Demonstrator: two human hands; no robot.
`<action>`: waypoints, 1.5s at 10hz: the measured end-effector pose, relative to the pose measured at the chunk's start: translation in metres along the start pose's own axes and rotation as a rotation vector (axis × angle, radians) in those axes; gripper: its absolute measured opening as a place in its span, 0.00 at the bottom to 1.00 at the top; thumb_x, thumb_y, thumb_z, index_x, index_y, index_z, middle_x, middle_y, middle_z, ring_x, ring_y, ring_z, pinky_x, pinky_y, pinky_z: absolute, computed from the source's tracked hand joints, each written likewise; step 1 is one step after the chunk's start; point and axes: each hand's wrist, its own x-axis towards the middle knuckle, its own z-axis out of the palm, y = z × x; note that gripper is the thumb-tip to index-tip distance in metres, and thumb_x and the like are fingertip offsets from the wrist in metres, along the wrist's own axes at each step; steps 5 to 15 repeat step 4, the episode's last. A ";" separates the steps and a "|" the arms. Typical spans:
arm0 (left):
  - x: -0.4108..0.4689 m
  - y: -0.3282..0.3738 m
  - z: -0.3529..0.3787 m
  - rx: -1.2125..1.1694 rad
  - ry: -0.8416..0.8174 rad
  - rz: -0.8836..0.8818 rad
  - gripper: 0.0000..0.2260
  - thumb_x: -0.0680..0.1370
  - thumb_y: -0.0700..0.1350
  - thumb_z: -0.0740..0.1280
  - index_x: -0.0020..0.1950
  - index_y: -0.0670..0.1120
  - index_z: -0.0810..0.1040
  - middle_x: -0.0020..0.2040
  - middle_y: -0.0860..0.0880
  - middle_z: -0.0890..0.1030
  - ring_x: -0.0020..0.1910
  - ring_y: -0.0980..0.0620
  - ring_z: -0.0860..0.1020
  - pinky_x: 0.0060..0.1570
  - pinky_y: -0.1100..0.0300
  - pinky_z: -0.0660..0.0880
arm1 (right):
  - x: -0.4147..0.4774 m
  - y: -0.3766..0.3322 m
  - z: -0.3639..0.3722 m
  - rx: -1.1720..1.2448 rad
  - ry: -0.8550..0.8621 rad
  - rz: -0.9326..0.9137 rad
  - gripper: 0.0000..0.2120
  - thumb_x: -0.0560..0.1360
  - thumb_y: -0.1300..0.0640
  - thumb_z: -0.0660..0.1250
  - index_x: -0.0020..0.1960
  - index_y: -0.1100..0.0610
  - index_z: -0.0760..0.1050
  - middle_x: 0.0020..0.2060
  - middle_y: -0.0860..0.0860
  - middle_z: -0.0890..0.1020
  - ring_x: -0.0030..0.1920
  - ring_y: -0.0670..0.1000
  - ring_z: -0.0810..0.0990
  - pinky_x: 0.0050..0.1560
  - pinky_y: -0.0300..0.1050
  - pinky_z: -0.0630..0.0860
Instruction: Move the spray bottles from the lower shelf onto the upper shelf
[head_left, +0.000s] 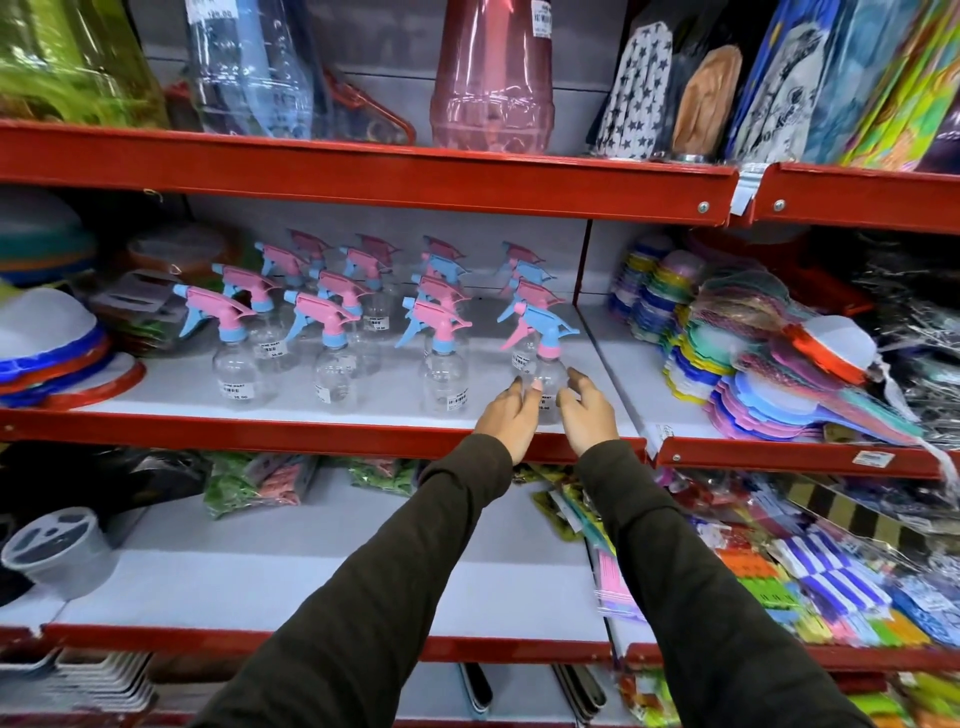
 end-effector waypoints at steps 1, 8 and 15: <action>0.002 0.000 0.000 0.009 0.011 0.003 0.28 0.84 0.60 0.50 0.78 0.45 0.62 0.78 0.41 0.66 0.76 0.43 0.65 0.71 0.57 0.59 | 0.001 -0.001 0.002 -0.027 -0.001 -0.005 0.24 0.81 0.58 0.57 0.77 0.57 0.63 0.74 0.57 0.70 0.72 0.57 0.70 0.65 0.39 0.63; -0.017 0.003 -0.005 0.007 0.193 0.083 0.27 0.83 0.61 0.51 0.77 0.48 0.64 0.75 0.46 0.70 0.73 0.46 0.69 0.72 0.55 0.64 | -0.017 -0.003 -0.011 0.099 0.078 -0.074 0.24 0.80 0.63 0.59 0.76 0.58 0.63 0.72 0.57 0.72 0.70 0.55 0.72 0.70 0.46 0.67; -0.017 0.003 -0.005 0.007 0.193 0.083 0.27 0.83 0.61 0.51 0.77 0.48 0.64 0.75 0.46 0.70 0.73 0.46 0.69 0.72 0.55 0.64 | -0.017 -0.003 -0.011 0.099 0.078 -0.074 0.24 0.80 0.63 0.59 0.76 0.58 0.63 0.72 0.57 0.72 0.70 0.55 0.72 0.70 0.46 0.67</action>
